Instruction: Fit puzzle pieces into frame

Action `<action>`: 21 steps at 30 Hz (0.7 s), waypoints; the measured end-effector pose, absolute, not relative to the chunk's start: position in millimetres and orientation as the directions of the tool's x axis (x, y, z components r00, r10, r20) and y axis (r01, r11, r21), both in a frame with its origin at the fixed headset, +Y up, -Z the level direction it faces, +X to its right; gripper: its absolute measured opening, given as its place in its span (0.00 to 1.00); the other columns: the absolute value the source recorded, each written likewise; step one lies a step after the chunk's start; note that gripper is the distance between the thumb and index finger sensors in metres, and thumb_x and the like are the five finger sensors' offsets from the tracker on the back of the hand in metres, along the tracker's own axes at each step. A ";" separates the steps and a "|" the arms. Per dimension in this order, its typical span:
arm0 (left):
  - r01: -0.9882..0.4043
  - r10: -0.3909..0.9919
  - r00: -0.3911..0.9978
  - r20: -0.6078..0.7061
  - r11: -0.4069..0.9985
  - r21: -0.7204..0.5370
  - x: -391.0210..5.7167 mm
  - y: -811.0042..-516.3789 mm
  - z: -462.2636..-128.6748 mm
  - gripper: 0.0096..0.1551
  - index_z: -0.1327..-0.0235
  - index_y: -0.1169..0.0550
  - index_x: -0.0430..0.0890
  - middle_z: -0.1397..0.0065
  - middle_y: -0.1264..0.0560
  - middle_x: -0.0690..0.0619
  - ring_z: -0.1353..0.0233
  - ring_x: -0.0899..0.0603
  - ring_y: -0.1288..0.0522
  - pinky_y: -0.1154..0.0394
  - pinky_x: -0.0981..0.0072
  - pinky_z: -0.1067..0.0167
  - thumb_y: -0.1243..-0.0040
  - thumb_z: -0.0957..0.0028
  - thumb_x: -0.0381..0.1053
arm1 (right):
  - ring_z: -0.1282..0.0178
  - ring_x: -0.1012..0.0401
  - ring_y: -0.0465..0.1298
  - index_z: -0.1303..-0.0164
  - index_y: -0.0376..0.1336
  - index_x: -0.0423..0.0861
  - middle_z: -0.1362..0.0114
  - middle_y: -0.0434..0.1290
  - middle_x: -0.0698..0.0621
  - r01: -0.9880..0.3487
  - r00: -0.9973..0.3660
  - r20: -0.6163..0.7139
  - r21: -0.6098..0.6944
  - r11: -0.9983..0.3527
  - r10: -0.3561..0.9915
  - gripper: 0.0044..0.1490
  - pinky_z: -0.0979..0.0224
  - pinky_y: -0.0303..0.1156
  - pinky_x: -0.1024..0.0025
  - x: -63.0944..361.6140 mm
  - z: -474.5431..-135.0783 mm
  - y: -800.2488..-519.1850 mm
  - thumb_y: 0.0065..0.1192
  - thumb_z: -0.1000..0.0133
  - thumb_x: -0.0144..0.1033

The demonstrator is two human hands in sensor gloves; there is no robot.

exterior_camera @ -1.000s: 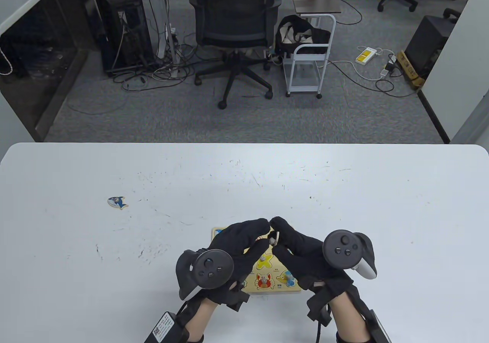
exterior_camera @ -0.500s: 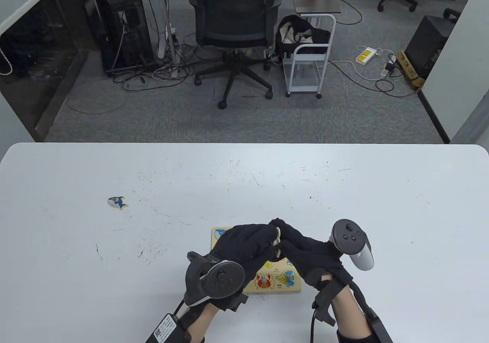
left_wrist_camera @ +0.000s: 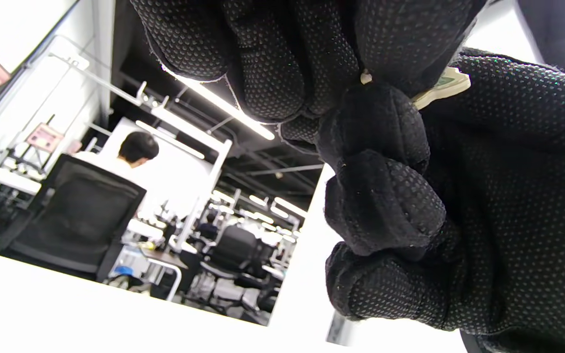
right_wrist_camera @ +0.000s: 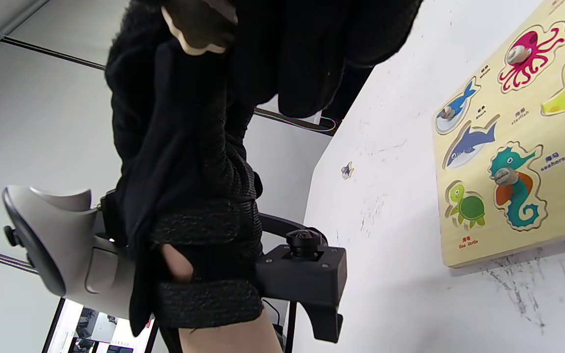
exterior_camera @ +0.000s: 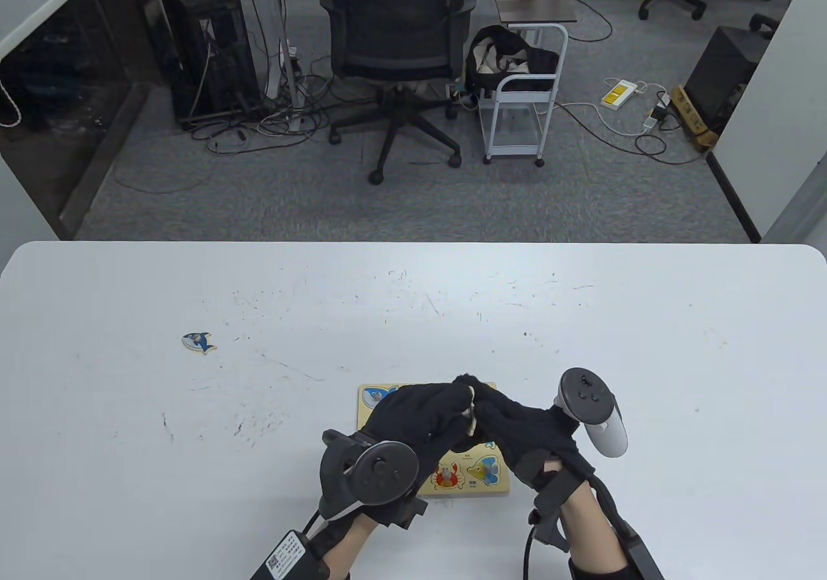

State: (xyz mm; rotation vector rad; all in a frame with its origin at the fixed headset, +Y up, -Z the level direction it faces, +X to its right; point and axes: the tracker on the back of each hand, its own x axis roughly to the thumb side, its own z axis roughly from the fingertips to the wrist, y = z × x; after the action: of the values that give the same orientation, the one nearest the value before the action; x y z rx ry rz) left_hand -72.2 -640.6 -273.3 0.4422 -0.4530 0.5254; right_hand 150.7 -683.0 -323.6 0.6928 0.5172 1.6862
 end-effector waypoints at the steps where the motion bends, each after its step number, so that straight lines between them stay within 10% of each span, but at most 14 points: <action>1: -0.561 0.369 0.775 0.513 0.776 0.288 -72.0 -640.7 -273.0 0.26 0.36 0.23 0.66 0.33 0.17 0.63 0.33 0.53 0.18 0.23 0.55 0.29 0.33 0.50 0.63 | 0.40 0.50 0.82 0.21 0.51 0.38 0.36 0.79 0.47 -0.711 -0.141 0.169 0.668 -0.219 0.975 0.44 0.29 0.70 0.46 150.5 -323.4 -683.0 0.49 0.41 0.53; 16: -0.505 0.296 0.811 0.504 0.790 0.349 -77.8 -633.3 -270.6 0.25 0.38 0.21 0.65 0.36 0.15 0.63 0.35 0.53 0.16 0.23 0.54 0.30 0.32 0.51 0.63 | 0.33 0.46 0.77 0.18 0.50 0.44 0.28 0.74 0.44 -0.728 -0.146 0.142 0.655 -0.204 0.979 0.47 0.26 0.65 0.43 154.2 -323.5 -682.9 0.50 0.43 0.58; 21: -0.400 0.212 0.860 0.464 0.844 0.356 -80.2 -631.3 -270.7 0.25 0.38 0.20 0.64 0.37 0.15 0.63 0.36 0.53 0.16 0.22 0.54 0.31 0.32 0.50 0.63 | 0.27 0.44 0.72 0.18 0.49 0.47 0.23 0.69 0.44 -0.760 -0.315 0.222 0.524 -0.385 0.923 0.46 0.24 0.62 0.42 162.3 -319.8 -671.2 0.52 0.42 0.58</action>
State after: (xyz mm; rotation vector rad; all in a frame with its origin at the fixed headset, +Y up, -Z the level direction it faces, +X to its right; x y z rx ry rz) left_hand -80.2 -631.3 -270.7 0.4622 -0.4251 0.3332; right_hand 162.3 -671.2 -319.8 0.5947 0.3912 1.8959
